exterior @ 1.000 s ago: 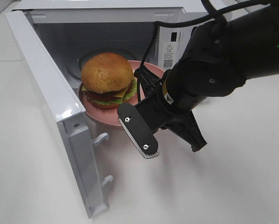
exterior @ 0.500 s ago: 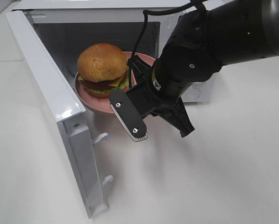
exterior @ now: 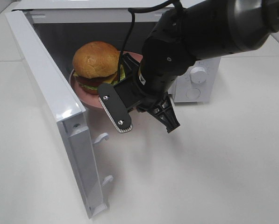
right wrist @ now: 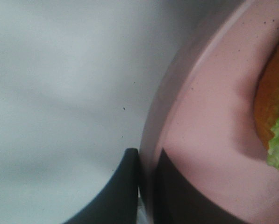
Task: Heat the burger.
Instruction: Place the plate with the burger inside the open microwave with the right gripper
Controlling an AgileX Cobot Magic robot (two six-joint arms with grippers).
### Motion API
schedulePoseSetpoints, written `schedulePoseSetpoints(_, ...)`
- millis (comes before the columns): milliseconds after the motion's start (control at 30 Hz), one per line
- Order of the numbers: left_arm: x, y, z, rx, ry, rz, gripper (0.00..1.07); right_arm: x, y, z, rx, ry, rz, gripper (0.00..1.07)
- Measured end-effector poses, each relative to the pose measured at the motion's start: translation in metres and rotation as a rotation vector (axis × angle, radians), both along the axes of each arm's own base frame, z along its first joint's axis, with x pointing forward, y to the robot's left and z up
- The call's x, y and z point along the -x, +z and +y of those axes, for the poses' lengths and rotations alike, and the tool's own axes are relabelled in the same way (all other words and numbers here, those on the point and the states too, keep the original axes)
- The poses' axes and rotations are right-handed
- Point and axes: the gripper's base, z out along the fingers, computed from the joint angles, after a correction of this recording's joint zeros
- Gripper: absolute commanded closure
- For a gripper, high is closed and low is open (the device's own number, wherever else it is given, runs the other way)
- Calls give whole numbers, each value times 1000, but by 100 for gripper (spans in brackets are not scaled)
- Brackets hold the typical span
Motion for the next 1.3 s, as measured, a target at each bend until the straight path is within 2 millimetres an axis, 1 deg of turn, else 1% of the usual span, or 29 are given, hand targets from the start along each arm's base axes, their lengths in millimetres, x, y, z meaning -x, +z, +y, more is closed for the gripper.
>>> schedulePoseSetpoints(233, 0, 0, 0, 0, 0, 0, 6, -8, -4, 6, 9, -28, 21, 107)
schedulePoseSetpoints(300, 0, 0, 0, 0, 0, 0, 6, -14, 1, 13, -2, -37, 10, 107)
schedulePoseSetpoints(400, 0, 0, 0, 0, 0, 0, 6, -16, 3, 15, -9, -37, 3, 107)
schedulePoseSetpoints(467, 0, 0, 0, 0, 0, 0, 6, -24, 8, 21, -28, -42, -15, 107)
schedulePoseSetpoints(633, 0, 0, 0, 0, 0, 0, 6, -32, 13, 29, -42, -54, -26, 107)
schedulePoseSetpoints(1100, 0, 0, 0, 0, 0, 0, 6, -44, 10, 43, -59, -59, -17, 107)
schedulePoseSetpoints(1300, 0, 0, 0, 0, 0, 0, 6, -54, 2, 47, -57, -80, -4, 107)
